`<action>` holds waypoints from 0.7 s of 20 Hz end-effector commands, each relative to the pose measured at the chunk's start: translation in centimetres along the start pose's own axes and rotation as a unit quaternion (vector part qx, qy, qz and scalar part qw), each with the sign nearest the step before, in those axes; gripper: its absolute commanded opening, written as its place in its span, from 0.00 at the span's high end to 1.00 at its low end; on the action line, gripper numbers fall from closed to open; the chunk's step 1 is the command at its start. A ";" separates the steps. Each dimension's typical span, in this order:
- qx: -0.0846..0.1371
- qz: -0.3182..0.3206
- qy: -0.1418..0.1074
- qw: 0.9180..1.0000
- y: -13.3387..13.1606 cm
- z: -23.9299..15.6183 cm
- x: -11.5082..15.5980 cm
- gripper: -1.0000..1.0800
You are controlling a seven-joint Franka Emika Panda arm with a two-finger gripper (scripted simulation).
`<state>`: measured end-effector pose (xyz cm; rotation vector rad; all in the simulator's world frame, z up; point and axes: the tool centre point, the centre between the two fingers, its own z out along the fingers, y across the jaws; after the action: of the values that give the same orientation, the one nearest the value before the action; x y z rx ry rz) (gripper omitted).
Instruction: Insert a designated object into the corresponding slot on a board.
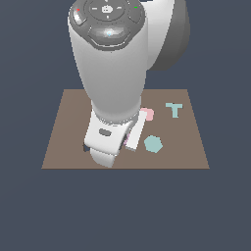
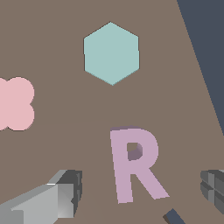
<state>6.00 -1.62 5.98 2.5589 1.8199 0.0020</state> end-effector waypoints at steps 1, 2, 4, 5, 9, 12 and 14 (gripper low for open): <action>0.000 -0.023 0.000 1.000 0.1 0.4 0.2 0.04; 0.000 -0.030 0.000 1.000 0.1 0.5 0.3 0.04; 0.001 -0.041 0.000 0.999 0.1 0.7 0.4 0.04; 0.001 -0.045 0.000 0.999 0.2 0.8 0.4 0.04; 0.001 -0.055 0.000 0.998 0.2 0.9 0.5 0.04; 0.001 -0.053 0.000 0.999 0.2 1.0 0.5 0.04; 0.001 -0.054 0.000 0.999 0.2 1.3 0.5 0.04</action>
<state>6.35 -1.18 4.92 2.4594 1.9542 0.0012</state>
